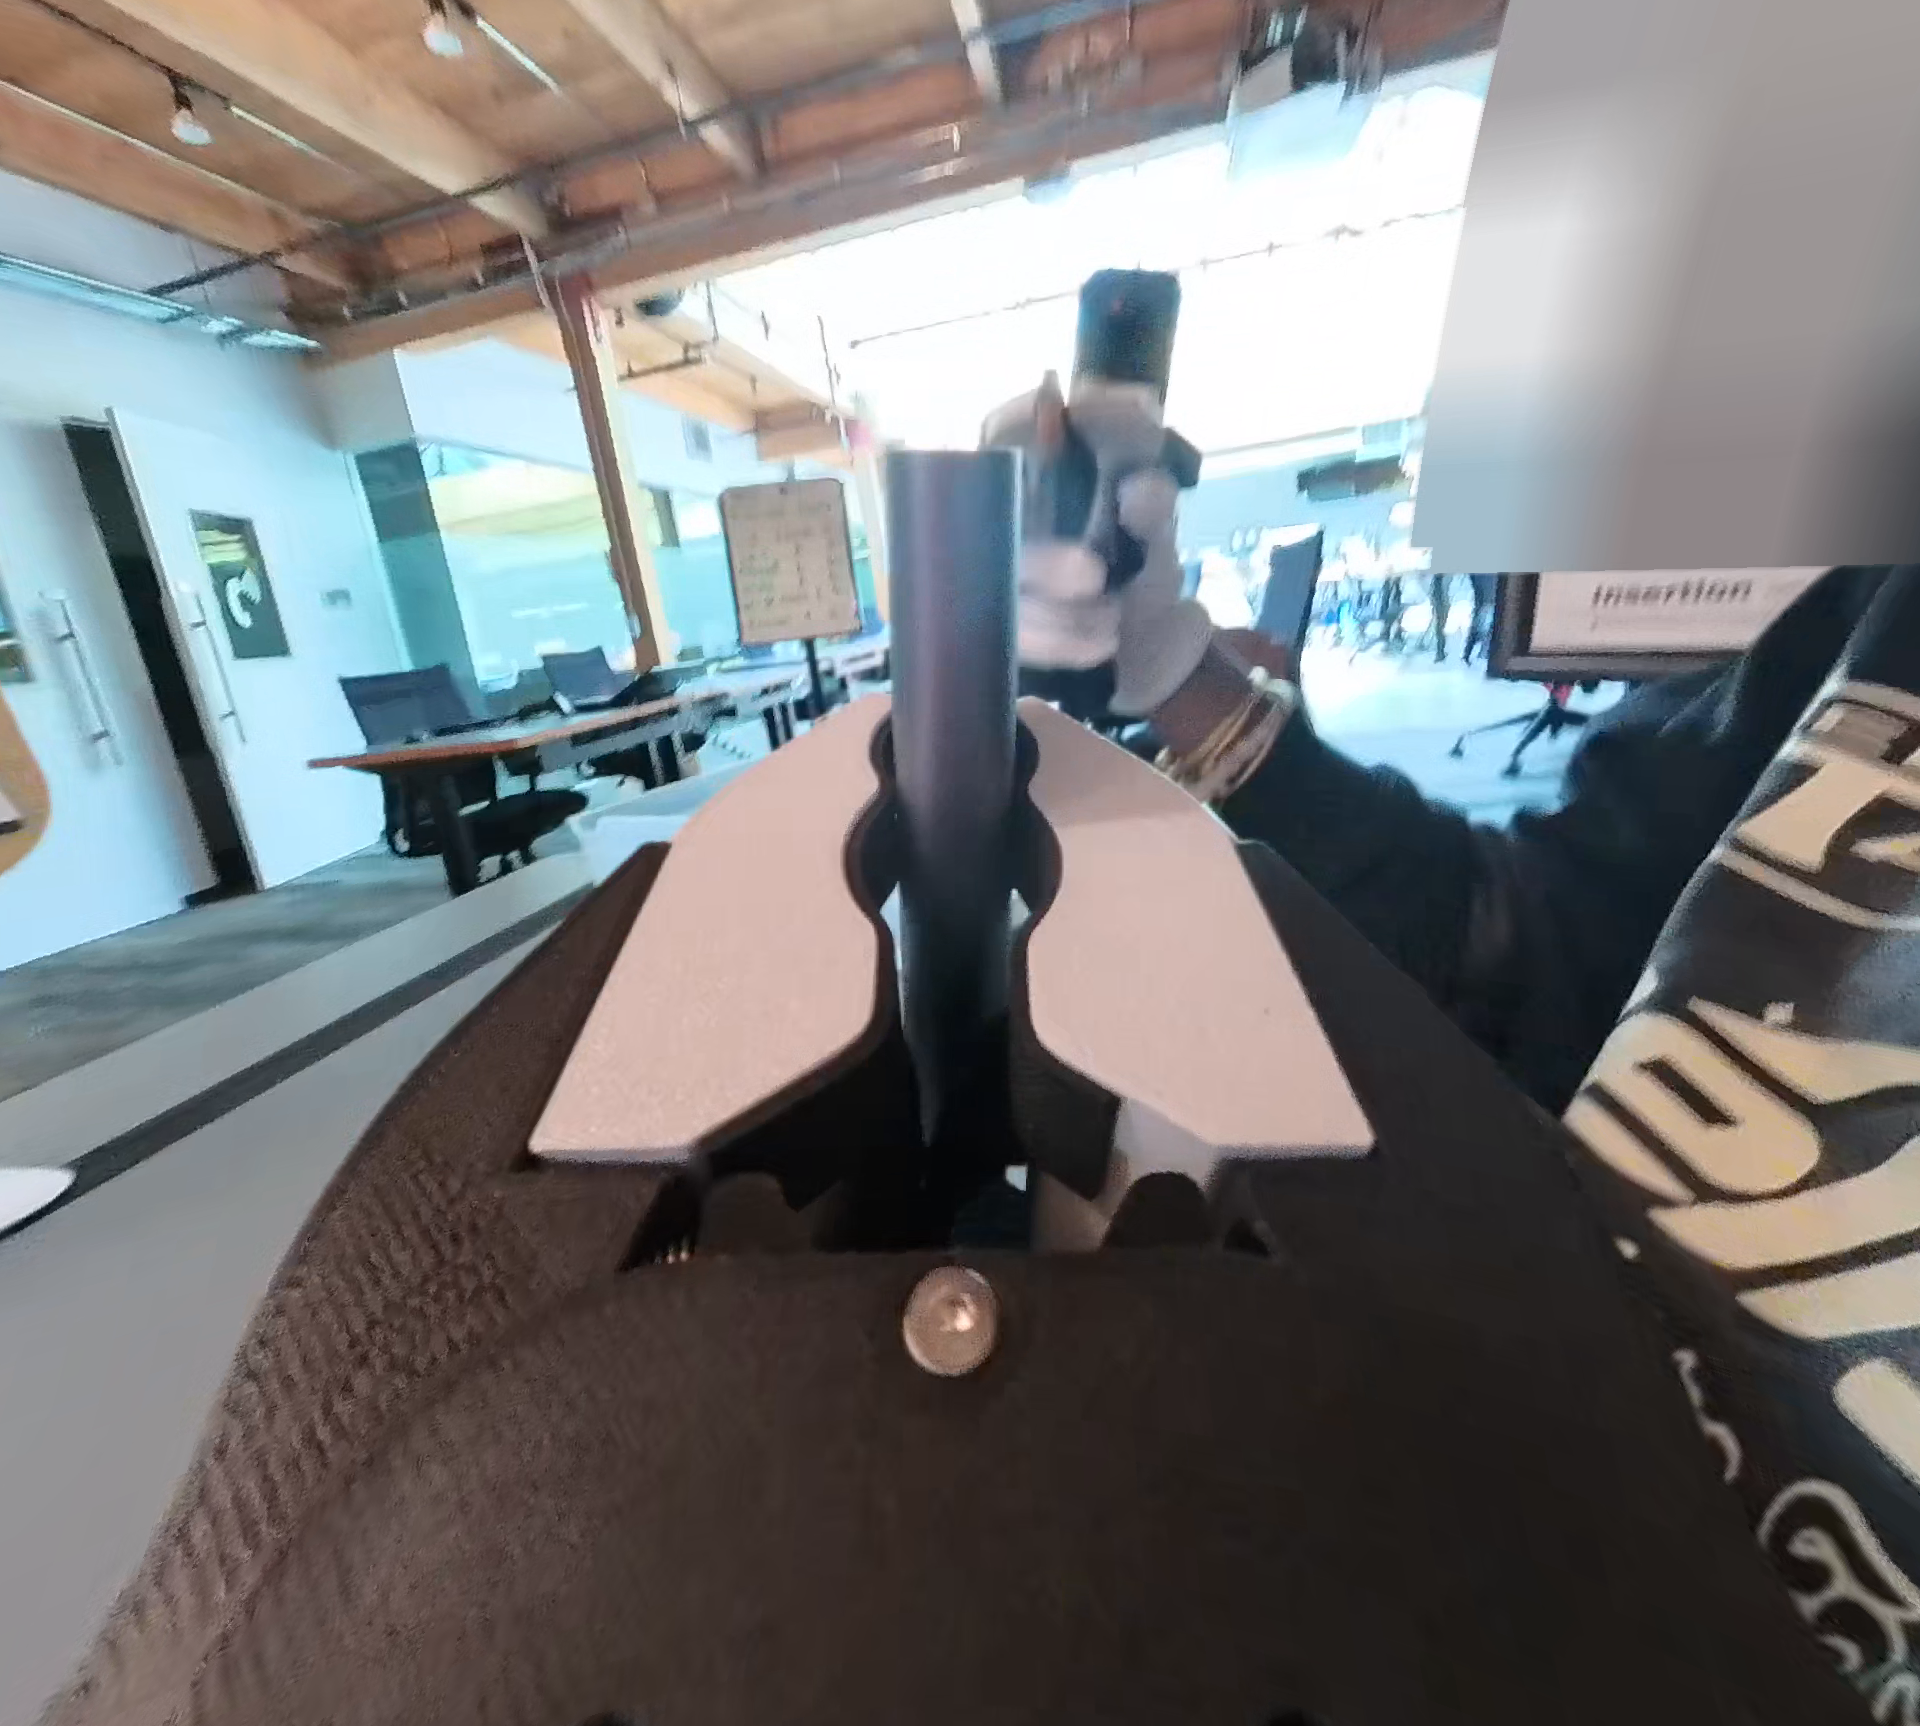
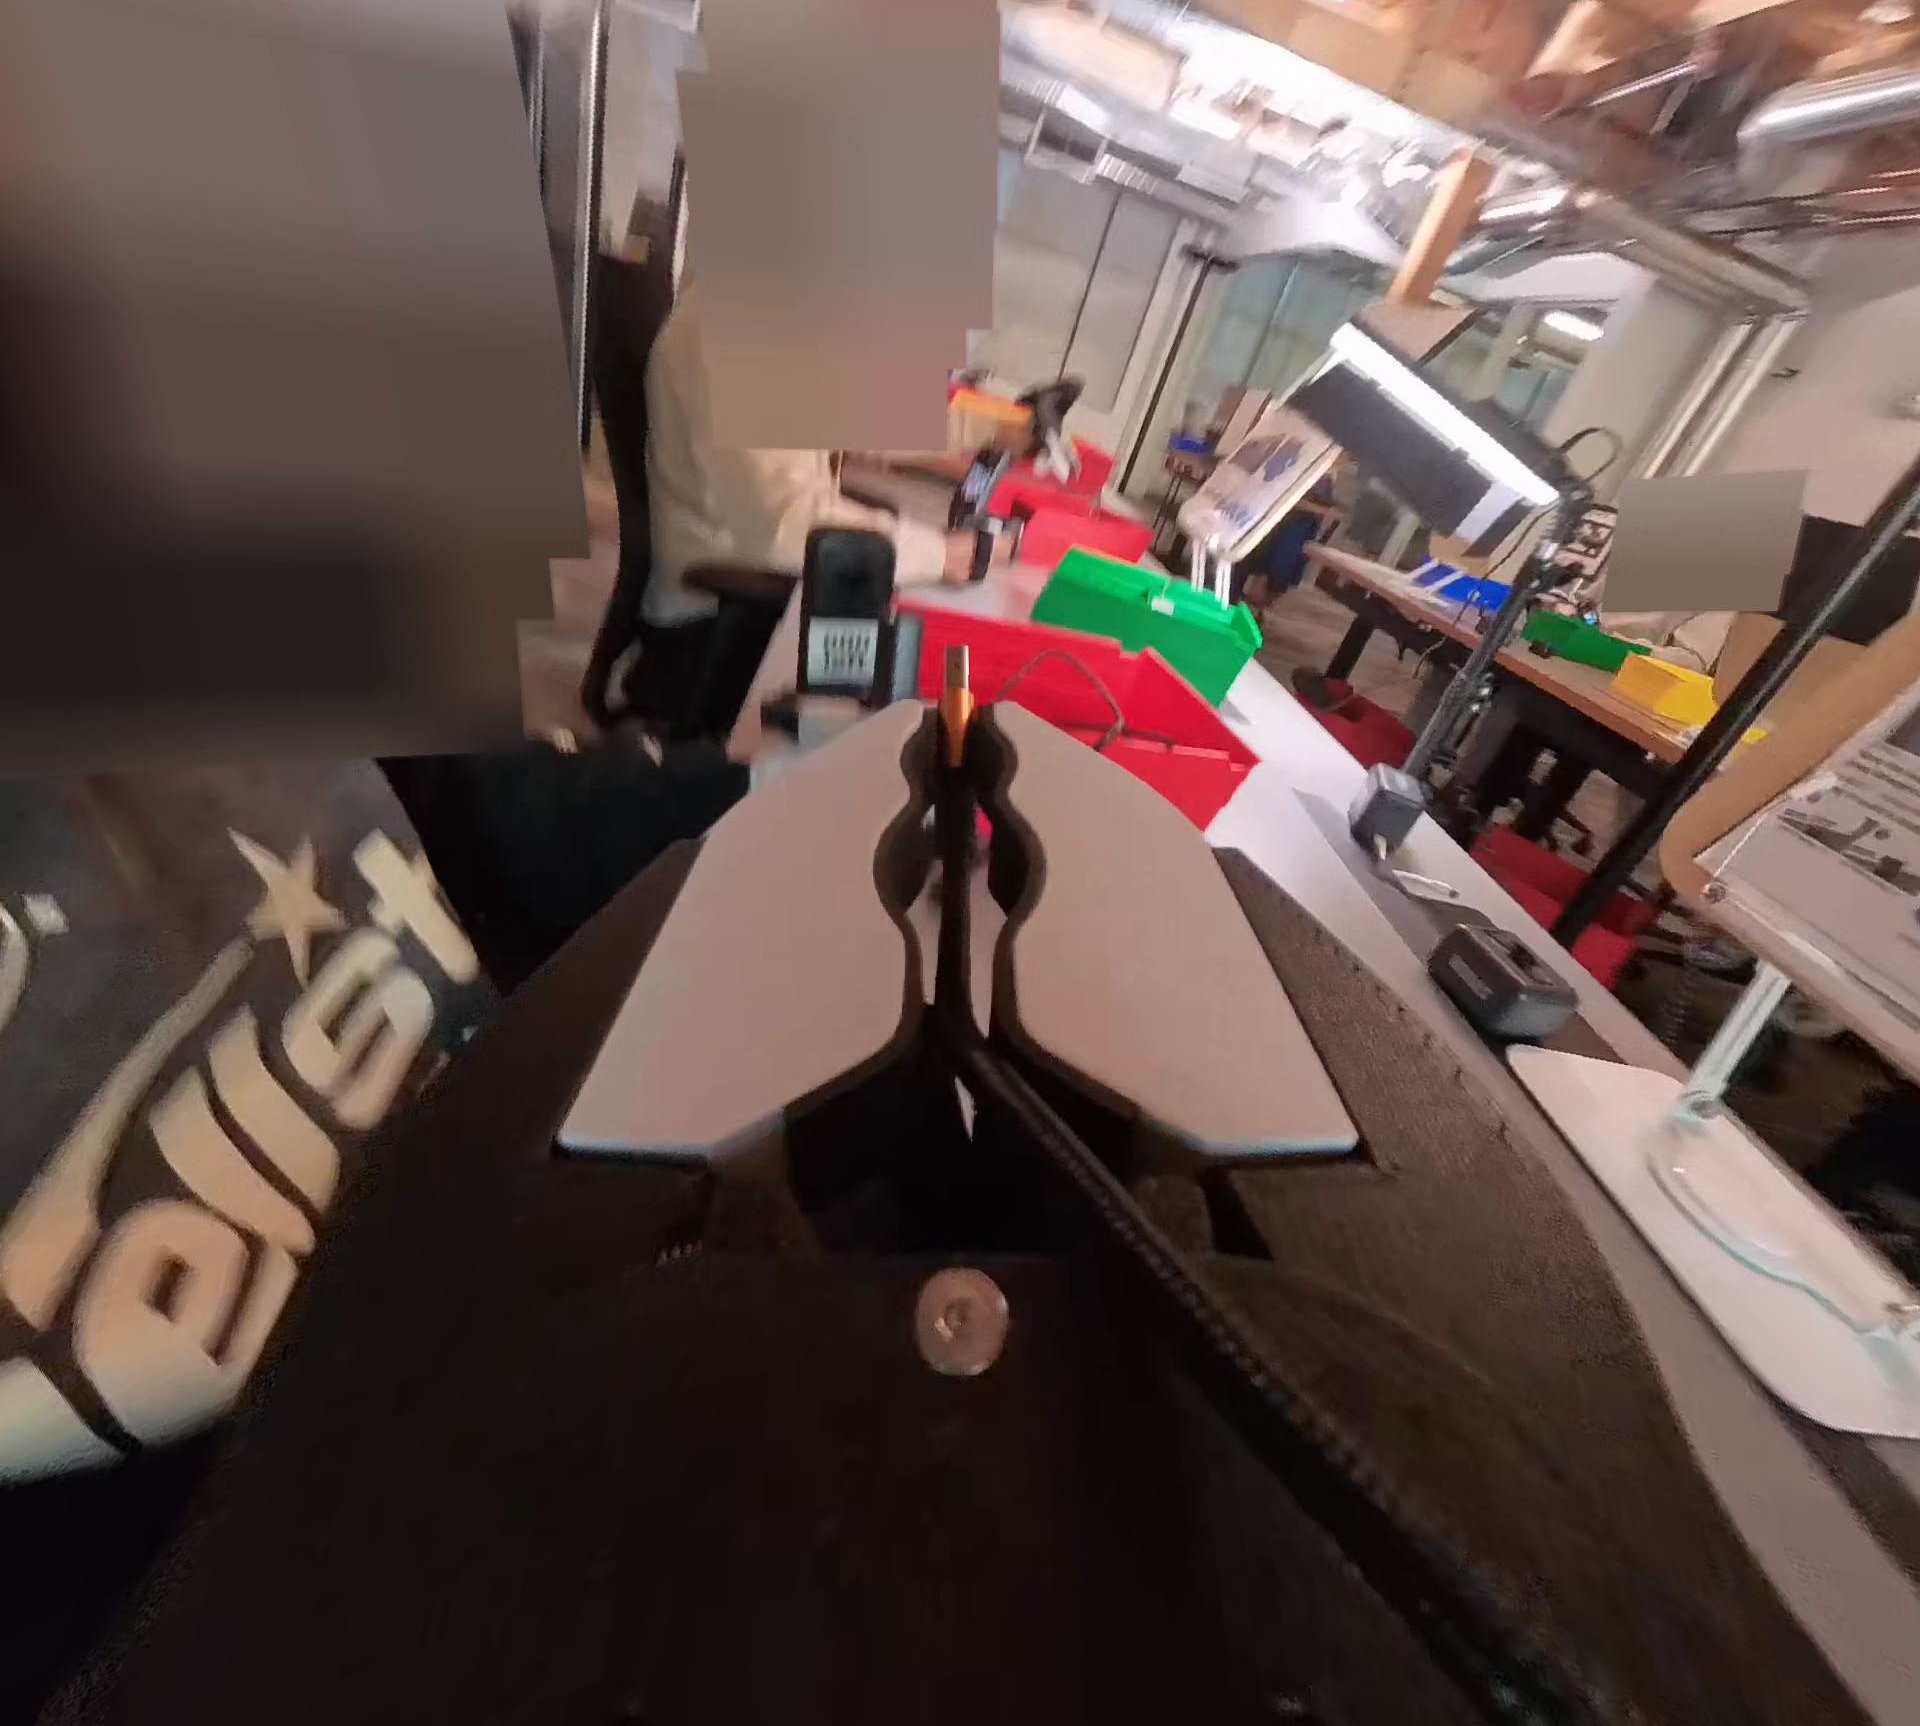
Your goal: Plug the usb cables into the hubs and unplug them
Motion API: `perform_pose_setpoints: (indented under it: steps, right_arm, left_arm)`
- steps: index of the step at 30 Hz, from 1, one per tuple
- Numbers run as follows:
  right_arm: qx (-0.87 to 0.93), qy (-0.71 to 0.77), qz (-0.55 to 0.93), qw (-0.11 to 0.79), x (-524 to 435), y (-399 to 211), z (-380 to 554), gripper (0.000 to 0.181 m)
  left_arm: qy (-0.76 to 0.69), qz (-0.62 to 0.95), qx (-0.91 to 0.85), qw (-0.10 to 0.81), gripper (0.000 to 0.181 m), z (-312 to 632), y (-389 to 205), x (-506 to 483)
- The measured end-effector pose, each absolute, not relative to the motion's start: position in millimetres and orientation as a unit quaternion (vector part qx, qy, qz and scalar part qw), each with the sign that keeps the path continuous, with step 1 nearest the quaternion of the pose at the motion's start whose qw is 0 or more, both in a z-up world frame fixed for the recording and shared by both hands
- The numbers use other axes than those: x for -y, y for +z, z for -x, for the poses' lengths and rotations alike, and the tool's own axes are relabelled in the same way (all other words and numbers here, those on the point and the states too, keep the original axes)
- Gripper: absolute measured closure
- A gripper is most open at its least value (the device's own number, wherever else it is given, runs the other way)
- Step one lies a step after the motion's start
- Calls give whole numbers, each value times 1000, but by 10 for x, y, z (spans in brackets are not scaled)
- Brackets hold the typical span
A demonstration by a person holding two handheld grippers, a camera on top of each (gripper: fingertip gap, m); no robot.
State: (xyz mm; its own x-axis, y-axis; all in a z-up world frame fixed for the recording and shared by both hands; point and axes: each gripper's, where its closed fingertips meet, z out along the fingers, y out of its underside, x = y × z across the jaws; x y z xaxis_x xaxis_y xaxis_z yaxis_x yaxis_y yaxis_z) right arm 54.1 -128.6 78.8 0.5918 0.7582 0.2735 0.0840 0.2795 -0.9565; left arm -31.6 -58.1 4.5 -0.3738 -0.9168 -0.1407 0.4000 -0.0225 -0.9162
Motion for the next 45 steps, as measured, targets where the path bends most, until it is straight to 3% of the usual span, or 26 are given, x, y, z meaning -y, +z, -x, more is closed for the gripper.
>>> perform_pose_setpoints:
  steps: [5,11,16,27,36,41,43,45]
  right_arm:
    - [182,365,476,779,1516,1287,-1345,175]
    - [-53,513,370,773,1437,1115,-2521,175]
    - [-173,434,431,772,1089,610,-3012,175]
    - [-192,282,648,681,792,-75,-3084,173]
    - [-168,184,765,594,948,-411,-3135,154]
    - [-173,363,617,677,972,111,-3018,131]
    - [-211,404,580,675,937,109,-3102,122]
    - [-222,404,623,632,862,-78,-3090,101]
  left_arm:
    - [-622,294,-522,504,165,184,-107,575]
    - [-617,298,-534,496,165,150,-157,606]
    - [-600,306,-549,494,165,113,-220,616]
    - [-591,309,-562,489,165,77,-272,640]
    - [-589,313,-561,491,165,68,-279,624]
    - [-584,313,-564,492,164,59,-289,627]
    - [-582,313,-565,493,164,59,-291,628]
    - [-582,313,-565,495,165,61,-288,626]
